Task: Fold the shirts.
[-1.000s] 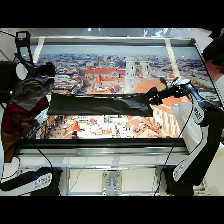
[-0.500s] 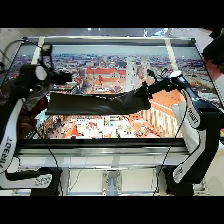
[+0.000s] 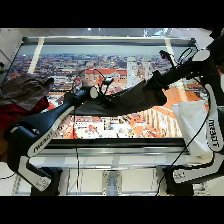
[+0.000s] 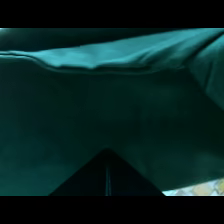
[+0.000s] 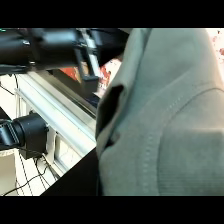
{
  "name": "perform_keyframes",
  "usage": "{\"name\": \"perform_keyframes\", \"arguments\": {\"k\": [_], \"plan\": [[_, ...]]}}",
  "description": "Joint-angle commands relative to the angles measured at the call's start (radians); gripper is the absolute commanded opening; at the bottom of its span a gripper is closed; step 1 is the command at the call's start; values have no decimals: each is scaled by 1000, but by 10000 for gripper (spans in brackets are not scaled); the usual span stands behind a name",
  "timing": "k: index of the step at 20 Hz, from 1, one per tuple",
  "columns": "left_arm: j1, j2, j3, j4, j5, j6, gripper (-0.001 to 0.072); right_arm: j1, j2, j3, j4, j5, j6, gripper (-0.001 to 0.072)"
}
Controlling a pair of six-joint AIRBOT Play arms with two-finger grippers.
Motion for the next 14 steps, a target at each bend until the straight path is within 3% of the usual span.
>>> {"name": "perform_keyframes", "arguments": {"k": [1, 5, 12, 13, 14], "plan": [[-40, -1, 19, -32, 76, 26, 8, 32, 42, 43, -30, 25, 94, 12], [158, 190, 26, 72, 56, 26, 9, 163, 40, 86, -30, -138, 176, 11], [583, 521, 26, 98, -26, 26, 9, 577, -76, 87, -14, -812, 182, 22], [624, 544, 26, 98, -57, 26, 9, 623, -95, 87, 10, -898, 181, 198], [661, 562, 26, 99, -87, 26, 9, 663, -107, 87, 35, -963, 177, 529]]}}
